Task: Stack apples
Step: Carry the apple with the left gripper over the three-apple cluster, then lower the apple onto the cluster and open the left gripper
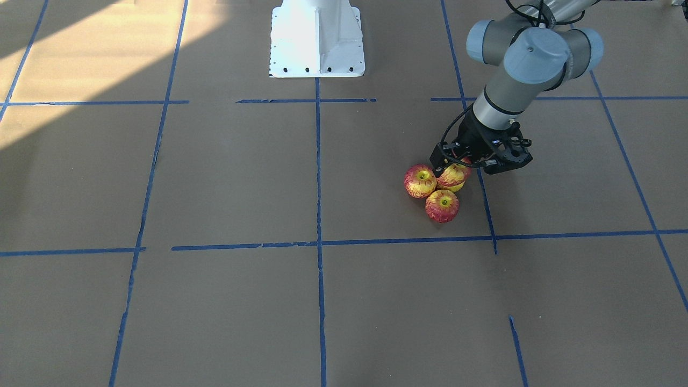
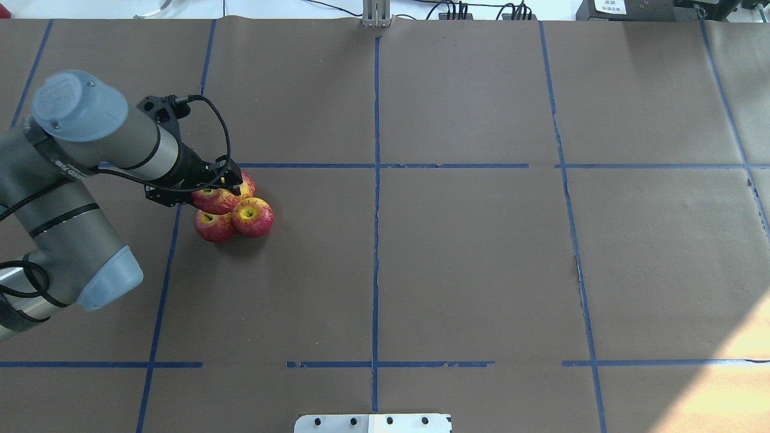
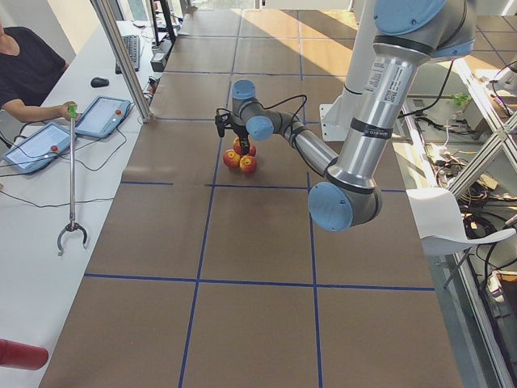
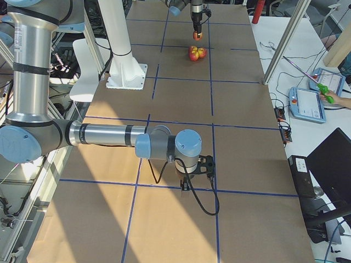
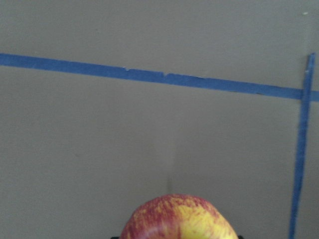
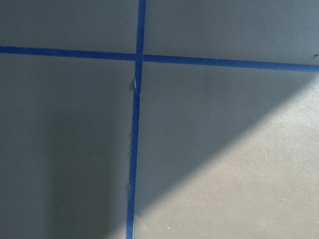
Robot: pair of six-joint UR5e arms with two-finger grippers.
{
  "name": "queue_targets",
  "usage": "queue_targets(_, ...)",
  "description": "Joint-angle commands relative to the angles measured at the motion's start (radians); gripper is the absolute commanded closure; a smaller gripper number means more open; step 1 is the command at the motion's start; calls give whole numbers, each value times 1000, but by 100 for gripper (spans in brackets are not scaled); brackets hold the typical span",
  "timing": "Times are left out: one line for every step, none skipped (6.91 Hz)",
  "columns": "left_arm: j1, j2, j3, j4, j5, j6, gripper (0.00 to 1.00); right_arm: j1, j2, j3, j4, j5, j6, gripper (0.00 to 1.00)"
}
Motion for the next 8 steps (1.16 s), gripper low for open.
queue_targets(26, -24, 22, 16, 37, 3, 100, 0, 0, 0, 0, 0, 0, 0)
queue_targets(28, -21, 24, 14, 50, 4, 100, 0, 0, 0, 0, 0, 0, 0)
queue_targets(29, -19, 27, 16, 66, 9, 100, 0, 0, 0, 0, 0, 0, 0)
queue_targets(29, -19, 27, 16, 65, 9, 100, 0, 0, 0, 0, 0, 0, 0)
queue_targets(29, -19, 28, 16, 67, 9, 100, 0, 0, 0, 0, 0, 0, 0)
queue_targets(29, -24, 28, 17, 65, 9, 93, 0, 0, 0, 0, 0, 0, 0)
queue_targets(29, -22, 28, 16, 65, 9, 30, 0, 0, 0, 1, 0, 0, 0)
queue_targets(29, -24, 28, 17, 65, 8, 0, 0, 0, 0, 0, 0, 0, 0)
